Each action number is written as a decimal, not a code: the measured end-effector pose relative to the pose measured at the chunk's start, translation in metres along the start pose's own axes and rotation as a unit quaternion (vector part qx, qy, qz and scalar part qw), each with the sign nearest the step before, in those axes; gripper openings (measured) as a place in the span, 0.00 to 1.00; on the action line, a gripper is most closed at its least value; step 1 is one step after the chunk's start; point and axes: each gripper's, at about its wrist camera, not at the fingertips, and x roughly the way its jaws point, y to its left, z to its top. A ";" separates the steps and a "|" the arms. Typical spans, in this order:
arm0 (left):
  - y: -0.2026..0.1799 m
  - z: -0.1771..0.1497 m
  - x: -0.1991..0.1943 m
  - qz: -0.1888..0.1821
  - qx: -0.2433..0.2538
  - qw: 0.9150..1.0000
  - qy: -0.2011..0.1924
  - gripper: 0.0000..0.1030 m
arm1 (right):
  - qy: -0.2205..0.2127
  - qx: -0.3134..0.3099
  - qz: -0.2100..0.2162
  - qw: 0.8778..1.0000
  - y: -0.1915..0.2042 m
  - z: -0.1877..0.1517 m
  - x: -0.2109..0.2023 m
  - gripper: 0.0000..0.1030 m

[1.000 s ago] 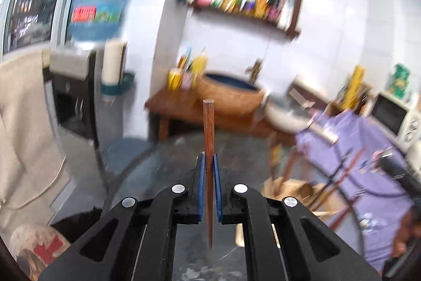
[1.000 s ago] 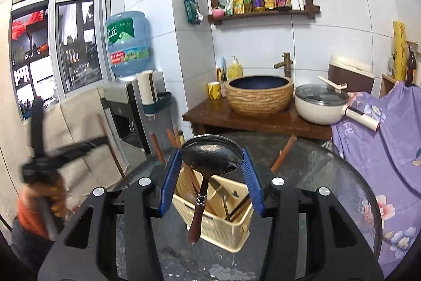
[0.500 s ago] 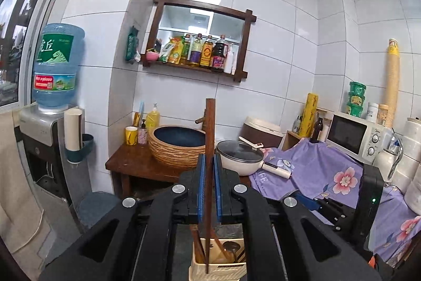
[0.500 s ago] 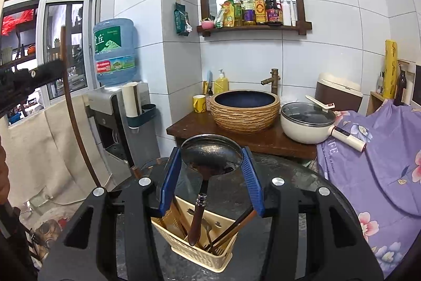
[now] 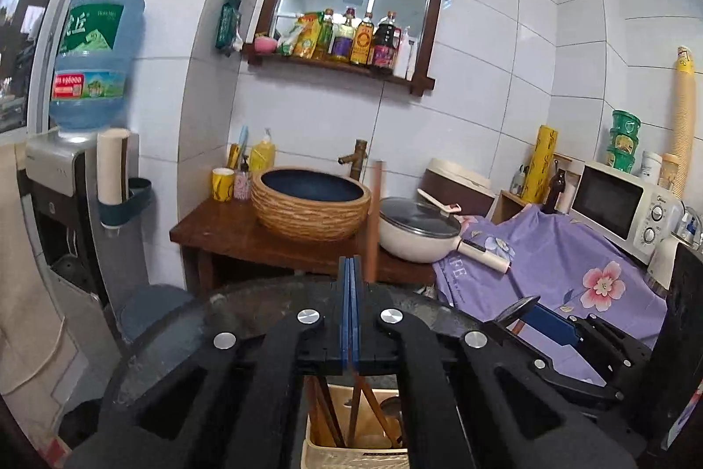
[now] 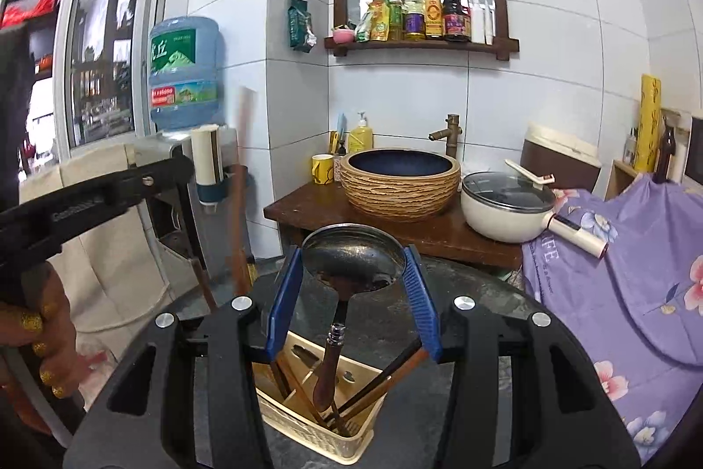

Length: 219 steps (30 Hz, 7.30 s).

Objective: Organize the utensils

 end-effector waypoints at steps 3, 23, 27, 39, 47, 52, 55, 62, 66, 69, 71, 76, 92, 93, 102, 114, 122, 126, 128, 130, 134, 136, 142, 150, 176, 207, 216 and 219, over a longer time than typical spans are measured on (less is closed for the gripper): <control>0.002 -0.004 0.003 0.016 0.007 1.000 0.000 0.00 | 0.012 -0.006 -0.001 1.000 0.002 -0.007 0.010 0.46; 0.021 -0.093 0.007 0.019 -0.004 0.997 0.069 0.38 | 0.028 0.001 0.016 0.999 0.008 -0.079 0.023 0.77; 0.022 -0.116 -0.018 0.041 0.012 0.998 0.047 0.77 | 0.004 -0.005 -0.005 1.000 0.009 -0.094 -0.004 0.83; 0.040 -0.213 -0.108 0.059 0.003 0.998 0.005 0.94 | -0.015 -0.036 -0.016 0.999 0.034 -0.205 -0.107 0.94; 0.023 -0.262 -0.162 0.074 0.046 0.996 0.002 0.94 | 0.012 -0.009 -0.018 1.000 0.026 -0.264 -0.160 0.94; 0.000 -0.271 -0.170 0.031 0.046 0.998 0.039 0.94 | -0.005 0.011 0.005 1.000 0.021 -0.277 -0.194 0.94; -0.012 -0.273 -0.176 0.032 0.064 0.997 0.038 0.94 | -0.011 0.010 -0.003 1.000 0.020 -0.278 -0.203 0.94; -0.022 -0.271 -0.186 0.041 0.078 0.996 0.023 0.94 | -0.020 0.005 -0.003 1.000 0.019 -0.272 -0.212 0.94; -0.023 -0.271 -0.190 0.049 0.086 0.995 0.017 0.94 | -0.019 0.009 -0.001 1.000 0.016 -0.271 -0.213 0.94; -0.023 -0.270 -0.192 0.045 0.082 0.996 0.015 0.94 | -0.018 0.011 0.002 1.000 0.015 -0.271 -0.213 0.94; -0.024 -0.270 -0.192 0.043 0.083 0.996 0.013 0.94 | -0.018 0.009 0.002 1.000 0.016 -0.269 -0.212 0.94; -0.021 -0.270 -0.192 0.035 0.075 0.996 0.015 0.94 | -0.016 0.009 0.002 1.000 0.018 -0.267 -0.212 0.94; -0.012 -0.269 -0.194 0.035 0.063 0.997 0.014 0.94 | -0.011 0.013 -0.002 1.000 0.021 -0.266 -0.210 0.94; -0.011 -0.268 -0.194 0.034 0.061 0.997 0.014 0.94 | -0.011 0.014 -0.002 1.000 0.021 -0.266 -0.209 0.94; -0.008 -0.270 -0.191 0.037 0.061 0.997 0.021 0.94 | -0.006 0.015 -0.003 1.000 0.022 -0.266 -0.207 0.94; -0.008 -0.273 -0.192 0.034 0.060 0.997 0.024 0.94 | -0.005 0.015 -0.001 1.000 0.023 -0.267 -0.206 0.94; -0.007 -0.274 -0.191 0.041 0.063 0.997 0.032 0.94 | -0.006 0.014 -0.003 1.000 0.025 -0.268 -0.207 0.94; -0.008 -0.274 -0.191 0.049 0.071 0.996 0.029 0.94 | -0.004 0.015 -0.004 1.000 0.025 -0.269 -0.207 0.94; -0.008 -0.274 -0.191 0.053 0.072 0.996 0.029 0.94 | -0.004 0.015 -0.004 1.000 0.025 -0.269 -0.206 0.94; -0.008 -0.274 -0.191 0.055 0.070 0.996 0.030 0.94 | -0.004 0.015 -0.004 1.000 0.025 -0.269 -0.206 0.94; -0.009 -0.274 -0.188 0.056 0.076 0.995 0.037 0.94 | 0.000 0.016 -0.003 1.000 0.025 -0.269 -0.205 0.94; -0.010 -0.275 -0.187 0.054 0.077 0.995 0.038 0.94 | 0.000 0.016 -0.003 1.000 0.025 -0.269 -0.204 0.94; -0.012 -0.273 -0.188 0.048 0.073 0.996 0.035 0.94 | 0.003 0.017 -0.004 1.000 0.025 -0.270 -0.203 0.94; -0.010 -0.273 -0.185 0.054 0.064 0.995 0.045 0.94 | 0.007 0.017 -0.005 1.000 0.025 -0.270 -0.200 0.94; -0.009 -0.275 -0.182 0.061 0.067 0.994 0.054 0.94 | 0.013 0.017 -0.004 1.000 0.026 -0.268 -0.198 0.94; -0.010 -0.276 -0.184 0.058 0.065 0.995 0.045 0.94 | 0.016 0.016 -0.004 1.000 0.027 -0.268 -0.196 0.94; -0.010 -0.276 -0.186 0.055 0.061 0.996 0.045 0.94 | 0.016 0.015 -0.004 1.000 0.029 -0.269 -0.195 0.94; -0.011 -0.275 -0.184 0.061 0.061 0.995 0.053 0.94 | 0.016 0.016 -0.004 1.000 0.030 -0.270 -0.195 0.94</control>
